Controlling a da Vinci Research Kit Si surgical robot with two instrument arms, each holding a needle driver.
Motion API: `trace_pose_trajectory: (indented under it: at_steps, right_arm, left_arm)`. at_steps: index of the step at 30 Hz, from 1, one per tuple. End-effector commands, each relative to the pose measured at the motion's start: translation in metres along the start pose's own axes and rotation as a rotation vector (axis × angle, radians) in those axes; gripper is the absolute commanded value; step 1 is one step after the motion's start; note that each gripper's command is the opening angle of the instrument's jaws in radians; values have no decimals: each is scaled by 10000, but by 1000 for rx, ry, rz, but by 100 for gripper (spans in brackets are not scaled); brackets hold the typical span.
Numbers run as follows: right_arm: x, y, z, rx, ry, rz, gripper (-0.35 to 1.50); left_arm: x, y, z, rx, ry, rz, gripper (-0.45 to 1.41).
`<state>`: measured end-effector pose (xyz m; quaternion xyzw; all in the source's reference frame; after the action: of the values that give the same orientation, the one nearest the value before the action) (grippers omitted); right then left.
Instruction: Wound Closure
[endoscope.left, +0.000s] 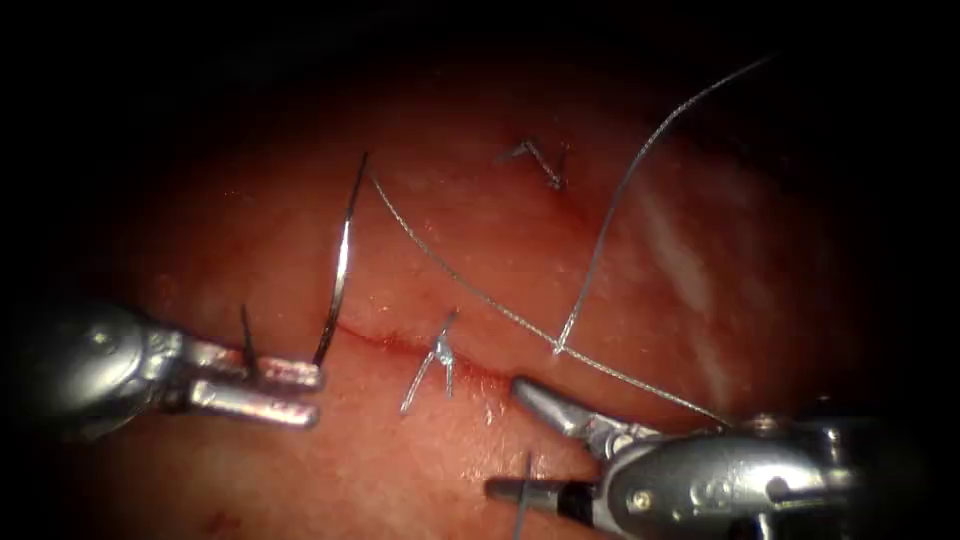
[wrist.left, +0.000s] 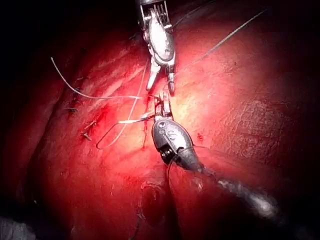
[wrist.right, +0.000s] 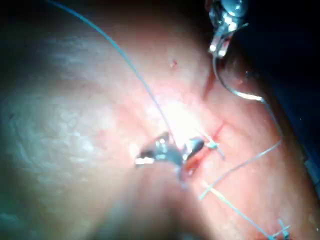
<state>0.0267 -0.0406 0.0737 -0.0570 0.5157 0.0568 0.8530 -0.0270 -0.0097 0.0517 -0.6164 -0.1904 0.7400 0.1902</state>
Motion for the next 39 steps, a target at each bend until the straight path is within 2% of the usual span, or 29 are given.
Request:
trace_pose_trajectory:
  at_steps: [1, 2, 8, 11, 14, 18, 21, 25, 27, 31, 39]
  right_arm:
    - [-3, -4, 5, 35, 20, -3, -30]
    - [2, -7, 1, 80, 24, -7, -35]
    - [17, -20, -11, 93, 40, -9, -35]
    - [35, -31, -20, 98, 61, -9, -35]
    - [43, -34, -23, 100, 71, -8, -35]
    - [71, -50, -24, 125, 100, -8, -35]
    - [80, -57, -24, 131, 108, -10, -35]
    - [111, -79, -29, 152, 132, -18, -35]
    - [118, -85, -30, 158, 143, -20, -35]
    - [128, -94, -32, 170, 153, -26, -35]
    - [121, -91, -30, 168, 150, -26, -35]
  left_arm:
    - [-6, -2, 6, -1, 1, 1, -45]
    - [-6, -2, 6, -3, 2, 1, -45]
    - [-3, -3, 4, -6, 3, -1, -45]
    - [-1, -4, 0, -9, 4, -3, -45]
    - [-2, -6, 0, -10, 4, -3, -45]
    - [-5, -7, 0, -9, 4, -1, -45]
    - [-5, -7, 0, -9, 4, -1, -45]
    - [-4, -6, 1, -7, 3, -1, -45]
    - [-4, -6, 2, -7, 3, -1, -45]
    - [-4, -5, 3, -8, 4, 0, -45]
    - [-5, -4, 5, -9, 4, 0, -45]
